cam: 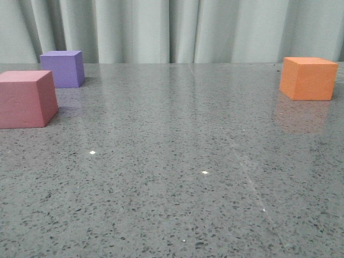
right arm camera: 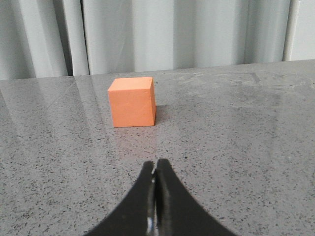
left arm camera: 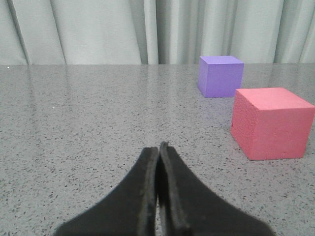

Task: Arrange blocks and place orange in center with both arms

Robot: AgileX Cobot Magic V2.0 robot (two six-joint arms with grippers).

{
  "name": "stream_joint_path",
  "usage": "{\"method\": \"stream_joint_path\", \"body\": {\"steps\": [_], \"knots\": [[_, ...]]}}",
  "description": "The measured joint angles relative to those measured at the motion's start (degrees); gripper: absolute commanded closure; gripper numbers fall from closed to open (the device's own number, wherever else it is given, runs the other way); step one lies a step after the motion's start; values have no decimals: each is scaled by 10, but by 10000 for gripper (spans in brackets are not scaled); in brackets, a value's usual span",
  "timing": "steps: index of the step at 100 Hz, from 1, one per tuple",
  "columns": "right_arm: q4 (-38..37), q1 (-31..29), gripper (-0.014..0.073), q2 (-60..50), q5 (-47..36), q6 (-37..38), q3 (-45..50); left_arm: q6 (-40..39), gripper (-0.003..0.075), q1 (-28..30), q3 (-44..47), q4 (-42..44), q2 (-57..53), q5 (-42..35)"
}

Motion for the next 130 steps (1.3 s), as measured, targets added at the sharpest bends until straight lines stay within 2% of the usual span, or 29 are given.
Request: {"method": "stream_joint_path", "body": {"steps": [70,96,111,130], "knots": [[0,0,715,0,0,0,0,0,739,0,0,0,0,-1],[0,0,715,0,3,0,-5,0,740,0,-5,-9,0,-35],[0,0,713,1,43,0,-55,0,740,0,-60,-27,0,-8],[0,0,713,56,140,0,-156,0,740,0,-192,-30,66,51]]}}
